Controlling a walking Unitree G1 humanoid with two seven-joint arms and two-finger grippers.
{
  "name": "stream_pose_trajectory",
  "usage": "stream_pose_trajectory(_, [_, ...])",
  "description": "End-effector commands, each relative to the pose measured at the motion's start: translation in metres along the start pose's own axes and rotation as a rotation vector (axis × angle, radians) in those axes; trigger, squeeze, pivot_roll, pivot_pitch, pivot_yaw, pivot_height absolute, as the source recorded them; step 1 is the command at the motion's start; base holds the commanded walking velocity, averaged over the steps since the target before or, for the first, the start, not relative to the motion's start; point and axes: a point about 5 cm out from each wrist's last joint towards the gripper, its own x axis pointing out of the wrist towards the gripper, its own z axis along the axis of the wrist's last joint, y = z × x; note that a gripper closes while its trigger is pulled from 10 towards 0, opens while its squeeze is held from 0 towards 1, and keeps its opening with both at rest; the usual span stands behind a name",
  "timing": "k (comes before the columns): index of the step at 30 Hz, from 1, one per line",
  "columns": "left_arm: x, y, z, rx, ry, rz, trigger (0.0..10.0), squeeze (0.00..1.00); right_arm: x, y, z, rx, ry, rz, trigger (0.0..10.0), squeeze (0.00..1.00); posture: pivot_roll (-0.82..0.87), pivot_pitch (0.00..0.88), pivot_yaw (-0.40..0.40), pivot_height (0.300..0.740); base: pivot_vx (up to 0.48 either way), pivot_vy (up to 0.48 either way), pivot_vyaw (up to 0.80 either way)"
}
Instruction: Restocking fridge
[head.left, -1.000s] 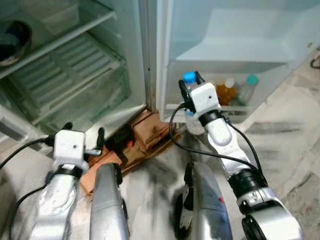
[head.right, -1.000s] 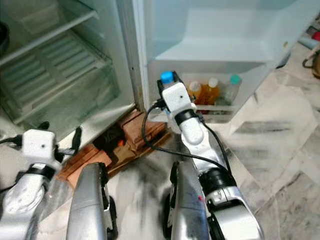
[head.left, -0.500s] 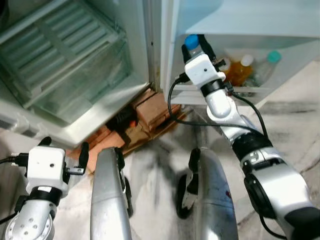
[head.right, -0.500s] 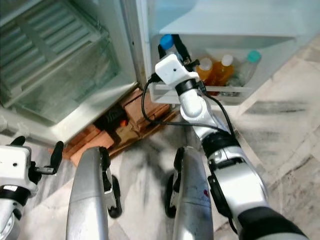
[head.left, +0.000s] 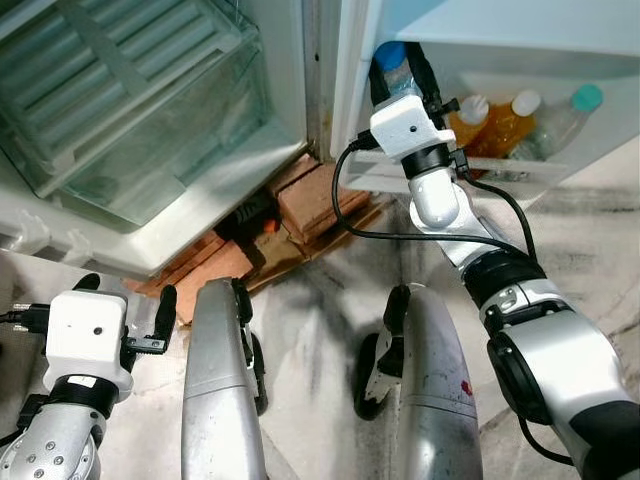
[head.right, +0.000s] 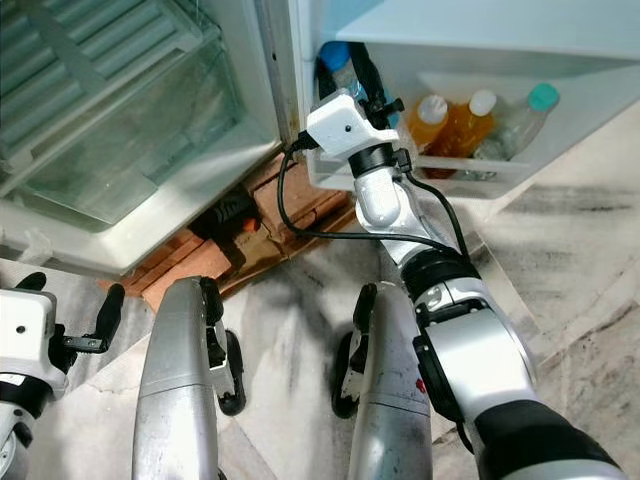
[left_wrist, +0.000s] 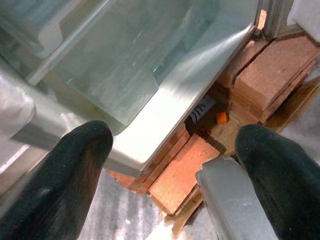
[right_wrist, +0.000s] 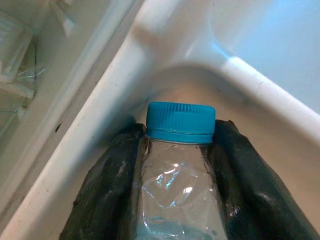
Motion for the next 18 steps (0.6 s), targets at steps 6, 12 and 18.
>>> stream_pose_trajectory(6, [-0.007, 0.005, -0.001, 0.031, 0.035, 0.012, 10.0, 0.00, 0.014, 0.015, 0.038, -0.080, -0.290, 0.135, 10.0, 0.00, 0.33, 0.559, 0.028, 0.558, 0.000, 0.000, 0.00])
stream_pose_trajectory(12, [-0.007, 0.005, -0.002, 0.019, 0.043, 0.020, 10.0, 0.00, 0.004, 0.019, 0.044, -0.092, -0.383, 0.195, 10.0, 0.00, 0.32, 0.560, 0.027, 0.558, 0.000, 0.000, 0.00])
stream_pose_trajectory(18, [-0.006, 0.001, -0.004, 0.018, 0.050, 0.000, 10.0, 0.00, -0.011, 0.034, 0.027, -0.110, -0.299, 0.244, 10.0, 0.00, 0.33, 0.566, 0.032, 0.558, 0.000, 0.000, 0.00])
